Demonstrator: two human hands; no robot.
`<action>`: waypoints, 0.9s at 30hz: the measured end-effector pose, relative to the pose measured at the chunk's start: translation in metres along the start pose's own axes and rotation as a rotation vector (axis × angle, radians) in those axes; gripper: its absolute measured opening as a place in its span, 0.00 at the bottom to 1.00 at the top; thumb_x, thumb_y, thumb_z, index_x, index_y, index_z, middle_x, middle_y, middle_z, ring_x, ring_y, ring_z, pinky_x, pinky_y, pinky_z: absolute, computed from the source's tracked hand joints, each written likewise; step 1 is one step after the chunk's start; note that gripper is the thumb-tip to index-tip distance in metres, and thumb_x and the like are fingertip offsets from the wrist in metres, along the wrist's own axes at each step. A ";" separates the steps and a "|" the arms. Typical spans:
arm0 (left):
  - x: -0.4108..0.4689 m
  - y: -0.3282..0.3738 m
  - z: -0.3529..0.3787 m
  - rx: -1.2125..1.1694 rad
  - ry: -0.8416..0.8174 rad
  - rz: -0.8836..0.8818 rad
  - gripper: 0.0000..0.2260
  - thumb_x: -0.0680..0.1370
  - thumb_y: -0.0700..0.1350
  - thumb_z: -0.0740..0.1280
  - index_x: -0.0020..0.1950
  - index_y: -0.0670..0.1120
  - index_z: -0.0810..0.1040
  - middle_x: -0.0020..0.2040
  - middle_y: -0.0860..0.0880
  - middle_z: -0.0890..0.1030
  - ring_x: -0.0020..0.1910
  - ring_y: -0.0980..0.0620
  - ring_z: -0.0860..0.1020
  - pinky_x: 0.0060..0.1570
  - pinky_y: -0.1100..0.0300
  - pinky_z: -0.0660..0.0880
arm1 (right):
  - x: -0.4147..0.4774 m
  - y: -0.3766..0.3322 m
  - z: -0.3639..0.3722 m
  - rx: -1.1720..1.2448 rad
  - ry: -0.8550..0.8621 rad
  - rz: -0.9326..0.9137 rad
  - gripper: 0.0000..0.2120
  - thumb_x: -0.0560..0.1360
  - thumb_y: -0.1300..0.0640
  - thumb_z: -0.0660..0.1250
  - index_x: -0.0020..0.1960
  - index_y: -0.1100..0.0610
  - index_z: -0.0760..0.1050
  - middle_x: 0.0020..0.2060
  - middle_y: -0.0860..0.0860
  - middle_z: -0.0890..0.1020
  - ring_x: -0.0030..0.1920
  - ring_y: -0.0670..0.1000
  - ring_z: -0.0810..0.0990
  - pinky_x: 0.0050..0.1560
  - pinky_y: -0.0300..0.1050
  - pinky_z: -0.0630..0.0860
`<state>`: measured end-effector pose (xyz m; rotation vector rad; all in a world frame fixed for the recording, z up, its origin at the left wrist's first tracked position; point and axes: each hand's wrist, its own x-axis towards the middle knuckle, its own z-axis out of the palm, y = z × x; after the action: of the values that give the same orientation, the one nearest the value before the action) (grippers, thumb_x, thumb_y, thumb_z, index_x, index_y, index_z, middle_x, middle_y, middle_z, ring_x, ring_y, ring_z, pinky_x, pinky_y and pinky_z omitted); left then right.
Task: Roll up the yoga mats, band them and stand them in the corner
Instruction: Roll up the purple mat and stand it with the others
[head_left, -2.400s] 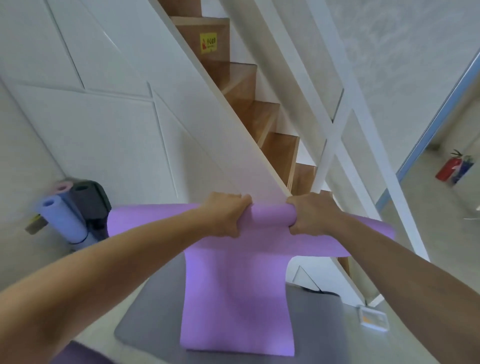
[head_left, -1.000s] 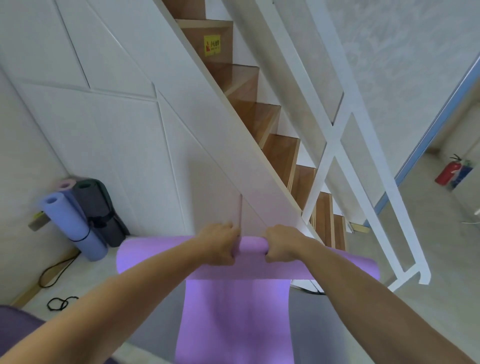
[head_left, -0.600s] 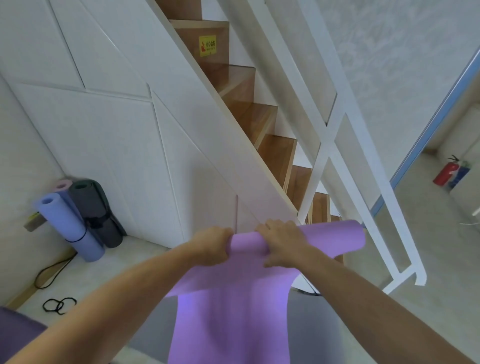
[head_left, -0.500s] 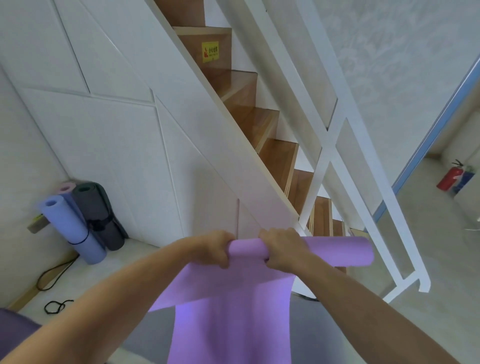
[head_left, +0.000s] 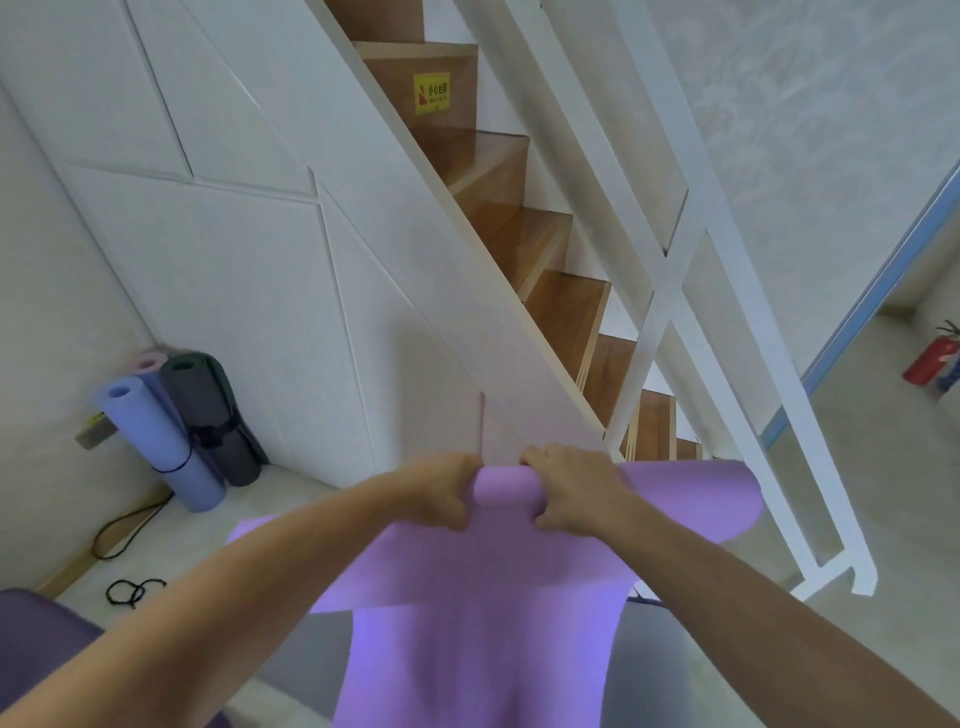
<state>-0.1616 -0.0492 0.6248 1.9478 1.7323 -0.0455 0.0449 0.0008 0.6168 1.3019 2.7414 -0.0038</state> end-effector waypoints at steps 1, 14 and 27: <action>0.000 0.003 -0.008 -0.164 -0.083 0.007 0.21 0.65 0.38 0.73 0.55 0.48 0.75 0.47 0.50 0.81 0.43 0.51 0.80 0.36 0.62 0.74 | -0.002 -0.001 0.002 -0.008 0.051 0.002 0.25 0.68 0.47 0.71 0.62 0.49 0.69 0.53 0.50 0.77 0.53 0.56 0.77 0.44 0.47 0.68; 0.005 0.005 0.005 0.532 0.282 0.038 0.24 0.73 0.54 0.68 0.66 0.48 0.67 0.57 0.46 0.79 0.53 0.40 0.79 0.42 0.53 0.69 | 0.015 0.012 -0.018 0.142 -0.142 -0.018 0.24 0.66 0.42 0.73 0.58 0.46 0.72 0.50 0.46 0.80 0.53 0.53 0.79 0.45 0.46 0.70; 0.003 -0.001 -0.056 0.486 0.209 0.113 0.36 0.66 0.59 0.77 0.69 0.53 0.66 0.59 0.52 0.76 0.56 0.47 0.77 0.47 0.56 0.70 | 0.019 0.004 -0.054 0.115 -0.068 0.075 0.23 0.65 0.41 0.73 0.55 0.46 0.70 0.46 0.46 0.80 0.48 0.52 0.78 0.46 0.48 0.75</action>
<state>-0.1795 -0.0242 0.6720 2.4726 1.8672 -0.2518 0.0313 0.0209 0.6686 1.4049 2.6697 -0.1981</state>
